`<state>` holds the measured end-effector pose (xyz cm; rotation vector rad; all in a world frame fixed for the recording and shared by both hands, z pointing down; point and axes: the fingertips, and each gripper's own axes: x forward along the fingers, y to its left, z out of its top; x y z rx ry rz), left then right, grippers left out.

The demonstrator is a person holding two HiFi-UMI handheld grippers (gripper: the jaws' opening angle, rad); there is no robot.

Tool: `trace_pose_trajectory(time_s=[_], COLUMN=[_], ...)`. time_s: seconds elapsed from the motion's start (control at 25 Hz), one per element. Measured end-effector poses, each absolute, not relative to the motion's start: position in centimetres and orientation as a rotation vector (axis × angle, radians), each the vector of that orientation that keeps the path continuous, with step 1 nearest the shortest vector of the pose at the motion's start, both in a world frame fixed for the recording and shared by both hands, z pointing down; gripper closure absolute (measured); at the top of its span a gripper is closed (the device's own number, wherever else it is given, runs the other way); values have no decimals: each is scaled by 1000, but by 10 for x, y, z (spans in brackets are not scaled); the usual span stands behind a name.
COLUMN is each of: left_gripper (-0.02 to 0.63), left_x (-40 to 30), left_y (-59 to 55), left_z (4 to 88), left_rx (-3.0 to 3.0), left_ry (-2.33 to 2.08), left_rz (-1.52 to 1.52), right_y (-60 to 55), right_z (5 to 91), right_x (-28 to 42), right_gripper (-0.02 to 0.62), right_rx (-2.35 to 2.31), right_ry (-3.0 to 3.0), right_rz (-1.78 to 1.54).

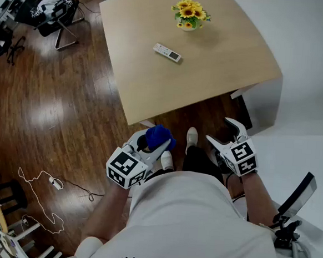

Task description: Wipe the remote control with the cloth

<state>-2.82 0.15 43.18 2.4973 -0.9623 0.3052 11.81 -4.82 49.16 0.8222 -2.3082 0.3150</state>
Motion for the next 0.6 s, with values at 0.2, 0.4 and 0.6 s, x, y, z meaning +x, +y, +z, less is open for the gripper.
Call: trace_pose_trajectory(time_s=[0.2,0.4,0.6], left_gripper=[460,460,460], left_x=[-42,-31,-24], left_y=[-56,-121,-168], left_z=[449,433,415], left_rx=[2411,2390,2351], left_ry=[-1050,-1141,-1229], left_rz=[311,308,308], right_y=[-128,-206,-262], right_z=[515,514,523], right_x=[112,96,81], right_gripper=[245,245,245], right_rx=[750,627,511], right_ry=[-2328,-2372,-2393], right_rz=[286,248,216])
